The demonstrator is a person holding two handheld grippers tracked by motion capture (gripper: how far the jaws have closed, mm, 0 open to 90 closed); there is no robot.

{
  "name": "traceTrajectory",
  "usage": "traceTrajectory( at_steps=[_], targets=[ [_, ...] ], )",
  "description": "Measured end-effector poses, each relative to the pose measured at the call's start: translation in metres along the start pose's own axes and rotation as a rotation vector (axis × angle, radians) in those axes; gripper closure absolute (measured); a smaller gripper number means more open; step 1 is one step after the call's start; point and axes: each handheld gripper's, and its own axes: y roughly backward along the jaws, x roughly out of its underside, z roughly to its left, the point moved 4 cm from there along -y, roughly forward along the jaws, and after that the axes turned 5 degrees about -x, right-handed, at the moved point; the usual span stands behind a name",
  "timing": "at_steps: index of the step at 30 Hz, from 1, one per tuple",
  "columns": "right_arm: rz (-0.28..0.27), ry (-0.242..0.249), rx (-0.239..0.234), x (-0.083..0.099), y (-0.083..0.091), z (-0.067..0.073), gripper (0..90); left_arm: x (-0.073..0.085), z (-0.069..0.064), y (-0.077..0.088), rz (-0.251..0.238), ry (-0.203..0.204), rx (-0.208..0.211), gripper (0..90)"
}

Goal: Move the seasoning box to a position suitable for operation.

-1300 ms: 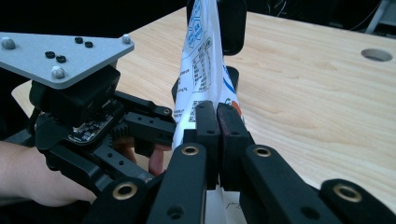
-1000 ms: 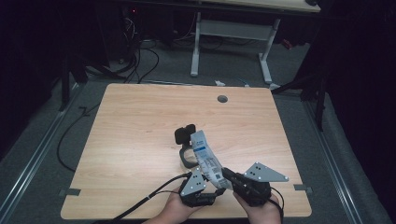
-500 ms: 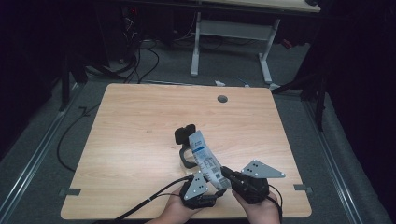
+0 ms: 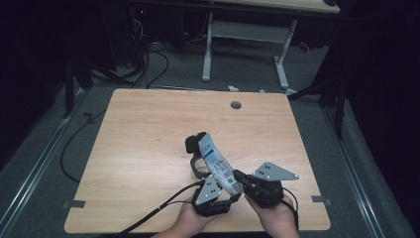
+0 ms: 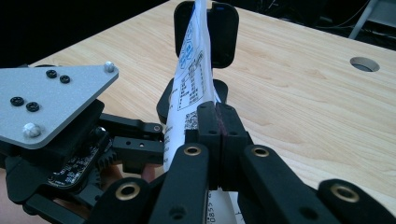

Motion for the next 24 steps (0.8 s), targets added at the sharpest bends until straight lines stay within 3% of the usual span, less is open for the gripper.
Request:
traceTrajectory(
  at_steps=[10, 24],
  targets=[
    [0.009, 0.016, -0.002, -0.0051, -0.003, -0.0023, 90.0, -0.0019, 0.0023, -0.0013, -0.005, 0.004, 0.004, 51.0],
    [0.02, 0.01, -0.011, -0.003, -0.0068, 0.0003, 90.0, 0.005, 0.0013, -0.0006, 0.036, -0.107, -0.018, 45.2]
  ],
)
